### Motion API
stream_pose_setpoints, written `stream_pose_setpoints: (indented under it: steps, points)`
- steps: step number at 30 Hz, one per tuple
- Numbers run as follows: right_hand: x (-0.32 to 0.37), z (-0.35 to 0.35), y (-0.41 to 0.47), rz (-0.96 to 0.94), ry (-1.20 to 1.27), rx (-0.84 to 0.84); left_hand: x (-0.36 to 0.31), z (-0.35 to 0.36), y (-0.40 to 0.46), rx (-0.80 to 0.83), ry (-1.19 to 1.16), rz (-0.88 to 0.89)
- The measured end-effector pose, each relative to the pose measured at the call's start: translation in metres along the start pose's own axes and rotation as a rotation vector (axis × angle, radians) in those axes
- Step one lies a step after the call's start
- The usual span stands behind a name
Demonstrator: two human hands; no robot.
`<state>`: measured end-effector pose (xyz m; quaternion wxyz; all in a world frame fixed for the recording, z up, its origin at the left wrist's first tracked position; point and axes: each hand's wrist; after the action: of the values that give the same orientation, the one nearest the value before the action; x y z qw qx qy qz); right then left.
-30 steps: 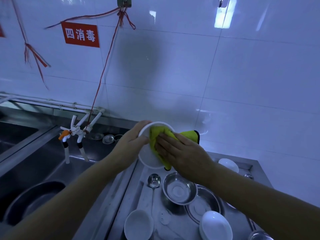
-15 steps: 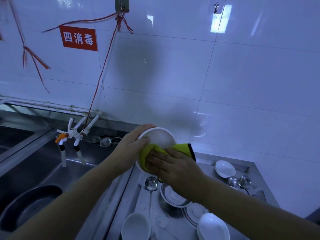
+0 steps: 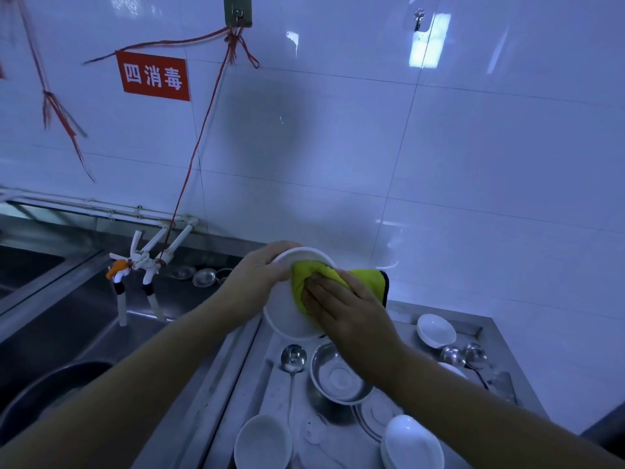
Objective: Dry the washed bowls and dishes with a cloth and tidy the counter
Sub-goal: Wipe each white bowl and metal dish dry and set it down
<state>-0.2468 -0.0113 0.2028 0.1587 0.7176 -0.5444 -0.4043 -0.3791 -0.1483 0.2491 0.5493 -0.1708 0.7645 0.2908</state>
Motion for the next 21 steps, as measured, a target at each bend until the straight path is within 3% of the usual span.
stream_pose_setpoints:
  steps: [3,5,9,10,12,14,15,18,21]
  points:
    - [0.026,0.007,-0.003,0.173,0.152,-0.045,0.014,0.011,-0.002,-0.168,-0.131,-0.023]
    - [0.031,0.009,-0.005,0.170,0.218,-0.032,0.019,0.013,-0.002,-0.181,-0.110,-0.096]
    - [0.014,0.003,-0.013,0.093,0.234,0.113,0.023,-0.004,-0.006,0.088,0.296,-0.252]
    - [0.010,0.001,-0.014,0.102,0.236,0.152,0.024,-0.008,-0.010,0.098,0.518,-0.171]
    - [0.004,-0.003,-0.017,0.122,0.238,0.232,0.022,-0.012,-0.020,0.044,0.957,0.209]
    - [0.000,-0.004,-0.018,0.115,0.244,0.264,0.019,-0.008,-0.027,0.115,1.220,0.584]
    - [-0.001,-0.005,-0.017,0.113,0.257,0.275,0.018,-0.005,-0.028,0.199,1.305,0.688]
    - [0.001,-0.006,-0.016,0.095,0.297,0.304,0.020,0.003,-0.028,0.364,1.402,0.738]
    - [-0.003,-0.008,-0.019,0.089,0.306,0.249,0.019,0.002,-0.026,0.343,1.353,0.712]
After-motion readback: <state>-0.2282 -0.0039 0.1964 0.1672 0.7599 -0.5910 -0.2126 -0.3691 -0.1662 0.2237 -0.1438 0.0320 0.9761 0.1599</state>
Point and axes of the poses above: each hand's wrist, its own y-axis towards the middle knuckle, its own z-axis out of the palm, x = y × z, and after that the axes turned 3 degrees about y, right-handed
